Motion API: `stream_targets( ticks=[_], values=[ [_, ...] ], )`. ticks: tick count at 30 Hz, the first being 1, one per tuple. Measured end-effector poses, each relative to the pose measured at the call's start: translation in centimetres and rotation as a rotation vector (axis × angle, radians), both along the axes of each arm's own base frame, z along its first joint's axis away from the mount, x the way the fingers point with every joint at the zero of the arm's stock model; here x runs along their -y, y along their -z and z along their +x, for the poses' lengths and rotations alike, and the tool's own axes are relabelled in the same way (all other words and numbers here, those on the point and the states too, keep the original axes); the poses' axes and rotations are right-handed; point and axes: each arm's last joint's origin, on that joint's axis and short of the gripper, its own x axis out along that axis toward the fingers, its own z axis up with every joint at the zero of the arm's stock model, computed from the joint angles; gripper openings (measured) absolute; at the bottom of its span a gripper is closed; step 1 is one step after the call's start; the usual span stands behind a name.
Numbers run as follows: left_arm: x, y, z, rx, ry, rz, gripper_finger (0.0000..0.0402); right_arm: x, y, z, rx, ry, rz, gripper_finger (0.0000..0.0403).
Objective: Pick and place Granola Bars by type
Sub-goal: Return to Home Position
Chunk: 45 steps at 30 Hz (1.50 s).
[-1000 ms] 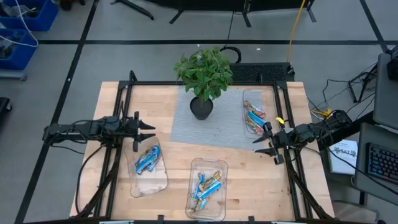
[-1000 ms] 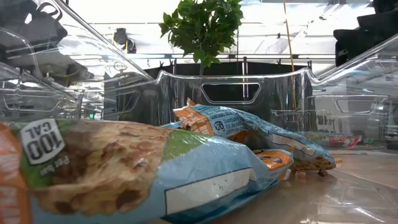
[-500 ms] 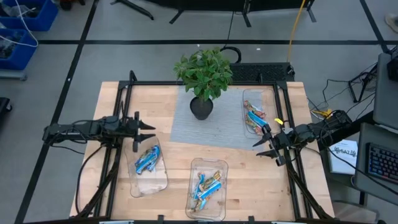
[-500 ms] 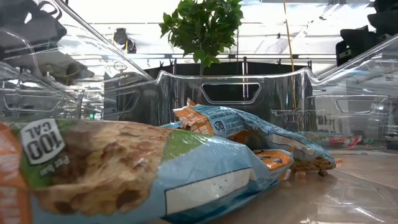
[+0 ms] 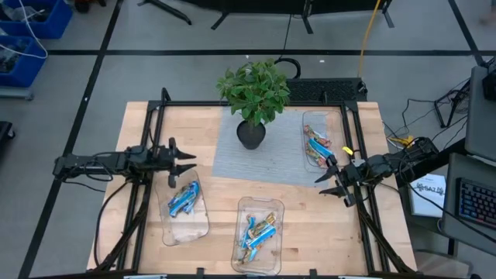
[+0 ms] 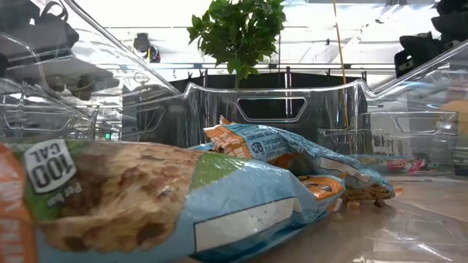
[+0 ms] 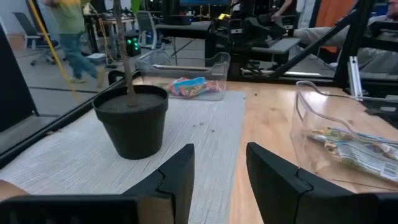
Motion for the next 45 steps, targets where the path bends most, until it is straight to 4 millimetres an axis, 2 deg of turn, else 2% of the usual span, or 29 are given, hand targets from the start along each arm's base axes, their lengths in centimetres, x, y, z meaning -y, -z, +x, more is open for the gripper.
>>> stream_targets(
  ticks=[12, 24, 45],
  values=[
    [0.06, -0.08, 0.14, 0.061, 0.024, 0.056, 0.0148, -0.01, 0.03, 0.02, 0.006, 0.001, -0.032, 0.0167],
    [0.09, 0.49, 0.2, 0.021, 0.037, 0.048, 0.0148, 0.0, 0.05, 0.02, 0.003, 0.003, -0.028, 0.0167],
    [0.08, 0.19, 0.22, 0.056, 0.032, 0.052, 0.0149, 0.0, 0.04, 0.03, 0.004, 0.003, -0.027, 0.0167]
  ],
)
